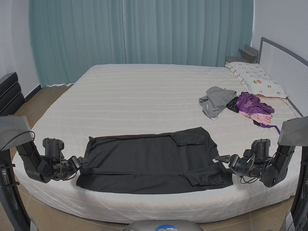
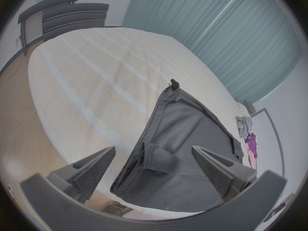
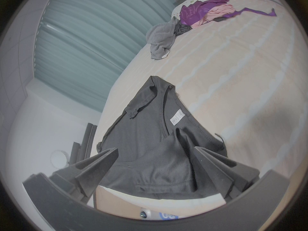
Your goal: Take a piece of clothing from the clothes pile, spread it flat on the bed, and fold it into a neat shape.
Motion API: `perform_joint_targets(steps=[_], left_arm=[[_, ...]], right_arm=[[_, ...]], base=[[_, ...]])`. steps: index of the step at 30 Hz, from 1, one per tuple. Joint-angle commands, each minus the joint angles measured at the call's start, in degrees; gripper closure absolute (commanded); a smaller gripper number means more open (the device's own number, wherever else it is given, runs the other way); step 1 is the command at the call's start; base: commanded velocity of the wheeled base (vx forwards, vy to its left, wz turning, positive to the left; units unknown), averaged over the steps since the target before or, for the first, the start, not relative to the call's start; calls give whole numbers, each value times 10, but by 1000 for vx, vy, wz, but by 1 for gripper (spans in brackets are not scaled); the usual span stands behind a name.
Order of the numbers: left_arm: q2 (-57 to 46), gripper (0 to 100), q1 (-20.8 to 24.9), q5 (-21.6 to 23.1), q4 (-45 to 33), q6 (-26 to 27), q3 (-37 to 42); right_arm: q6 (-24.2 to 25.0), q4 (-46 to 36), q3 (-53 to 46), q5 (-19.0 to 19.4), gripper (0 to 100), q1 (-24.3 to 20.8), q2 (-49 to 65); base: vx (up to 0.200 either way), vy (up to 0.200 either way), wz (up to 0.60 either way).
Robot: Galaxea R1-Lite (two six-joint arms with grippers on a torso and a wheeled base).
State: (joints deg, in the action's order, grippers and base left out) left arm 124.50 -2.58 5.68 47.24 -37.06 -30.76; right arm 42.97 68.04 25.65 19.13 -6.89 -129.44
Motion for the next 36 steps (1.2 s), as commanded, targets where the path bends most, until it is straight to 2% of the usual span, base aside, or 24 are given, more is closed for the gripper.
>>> perform_joint_targets(steps=[1,8,16,22,31,36], left_arm=[[-38,0,-2,1,6,-23,23],[-40,0,-4,14,43,-51,34],[-39,0,-3,14,47,-50,40],[-41,0,1,14,47,-51,43],[-47,0,1,21,44,-54,43],[-51,0,2,21,43,-54,44]], right_arm=[[25,32,-43,9,0,-1,3],[29,46,-57,21,0,5,-5],[46,46,-59,26,0,5,-5],[46,46,-60,29,0,4,-5],[47,46,-61,29,0,4,-5],[47,46,-61,29,0,4,-5]], base=[[0,0,0],[0,0,0],[0,0,0],[200,0,0],[0,0,0],[0,-200,0]])
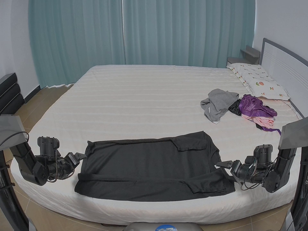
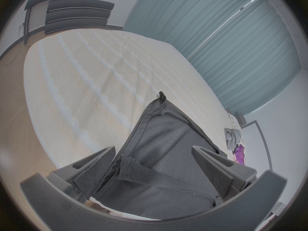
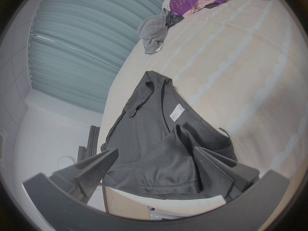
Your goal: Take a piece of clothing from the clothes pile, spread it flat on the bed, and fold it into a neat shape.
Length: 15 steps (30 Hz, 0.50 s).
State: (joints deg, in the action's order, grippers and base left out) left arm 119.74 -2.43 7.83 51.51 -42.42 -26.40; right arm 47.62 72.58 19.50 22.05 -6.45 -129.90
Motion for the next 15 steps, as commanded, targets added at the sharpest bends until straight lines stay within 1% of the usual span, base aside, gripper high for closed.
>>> perform_joint_targets(steps=[1,4,5,6,9,15], left_arm=[[-4,0,1,0,0,0,0],[-11,0,12,0,-2,-1,5],[-11,0,12,0,-2,-1,6],[-18,0,24,0,-2,-1,14],[-22,0,43,0,-2,-1,24],[-15,0,68,0,-5,-1,36]], right_arm=[[0,0,0,0,0,-1,0],[0,1,1,0,0,0,0],[0,1,1,0,0,0,0],[0,0,1,0,0,0,0],[-1,0,0,0,0,-1,0],[-2,1,-1,-1,0,-2,-4]], base=[[0,-200,0],[0,-200,0],[0,0,0],[0,0,0],[0,0,0],[0,0,0]])
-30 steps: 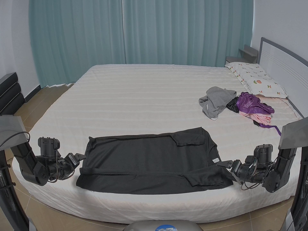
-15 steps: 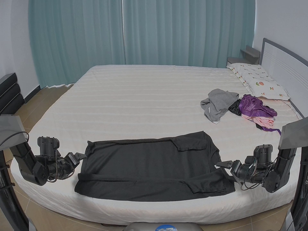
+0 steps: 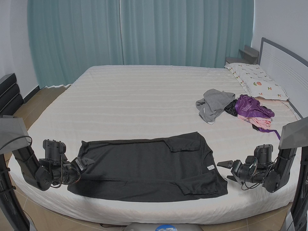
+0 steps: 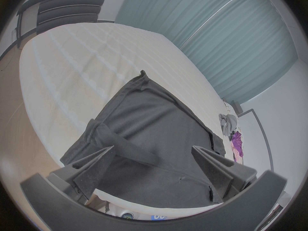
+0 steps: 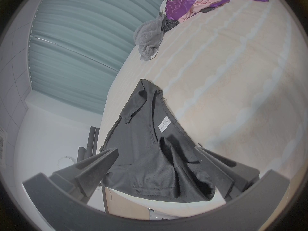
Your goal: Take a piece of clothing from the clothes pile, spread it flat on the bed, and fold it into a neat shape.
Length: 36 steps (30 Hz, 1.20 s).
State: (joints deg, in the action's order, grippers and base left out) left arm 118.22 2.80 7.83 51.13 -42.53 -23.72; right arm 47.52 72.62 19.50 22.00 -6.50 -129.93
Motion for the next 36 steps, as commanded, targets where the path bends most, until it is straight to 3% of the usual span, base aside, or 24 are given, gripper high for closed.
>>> perform_joint_targets(steps=[1,17,22,28,36], left_arm=[[0,0,19,0,-2,-1,10],[31,0,33,-13,-49,3,-5],[55,0,28,-54,-45,4,-25],[80,0,5,-61,-43,0,-83],[79,0,-33,-55,-34,-58,-127]], right_arm=[[-1,1,-1,0,0,-3,-4],[-4,1,-1,-1,0,-5,-7],[-4,1,-1,-1,0,-5,-7],[-3,1,-1,-1,0,-5,-7],[-4,1,-1,-1,0,-5,-8]], base=[[0,0,0],[0,0,0],[0,0,0],[0,0,0],[0,0,0]])
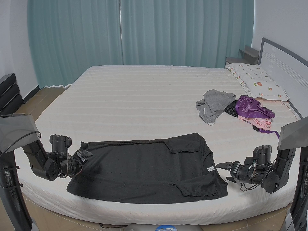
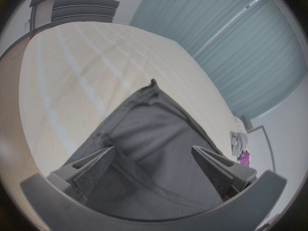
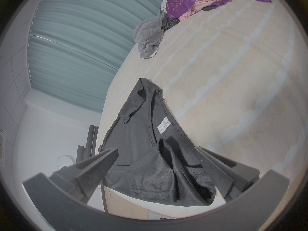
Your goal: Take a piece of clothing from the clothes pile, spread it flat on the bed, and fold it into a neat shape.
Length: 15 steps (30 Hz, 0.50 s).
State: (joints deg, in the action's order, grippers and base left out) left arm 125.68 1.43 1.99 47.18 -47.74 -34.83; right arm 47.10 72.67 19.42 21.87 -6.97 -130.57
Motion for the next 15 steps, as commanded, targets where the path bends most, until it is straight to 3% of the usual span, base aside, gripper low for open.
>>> perform_joint_targets(steps=[1,8,11,15], left_arm=[[4,0,-24,4,8,-6,-16],[4,0,-52,14,26,-4,-19],[4,0,-64,46,31,7,-12],[5,0,-78,96,31,73,6]], right_arm=[[0,0,0,0,0,-1,-1],[-2,0,0,0,0,-1,-1],[-2,0,0,0,0,-1,-1],[-2,0,0,-2,0,-6,-4]], base=[[0,0,0],[0,0,0],[0,0,0],[0,0,0]])
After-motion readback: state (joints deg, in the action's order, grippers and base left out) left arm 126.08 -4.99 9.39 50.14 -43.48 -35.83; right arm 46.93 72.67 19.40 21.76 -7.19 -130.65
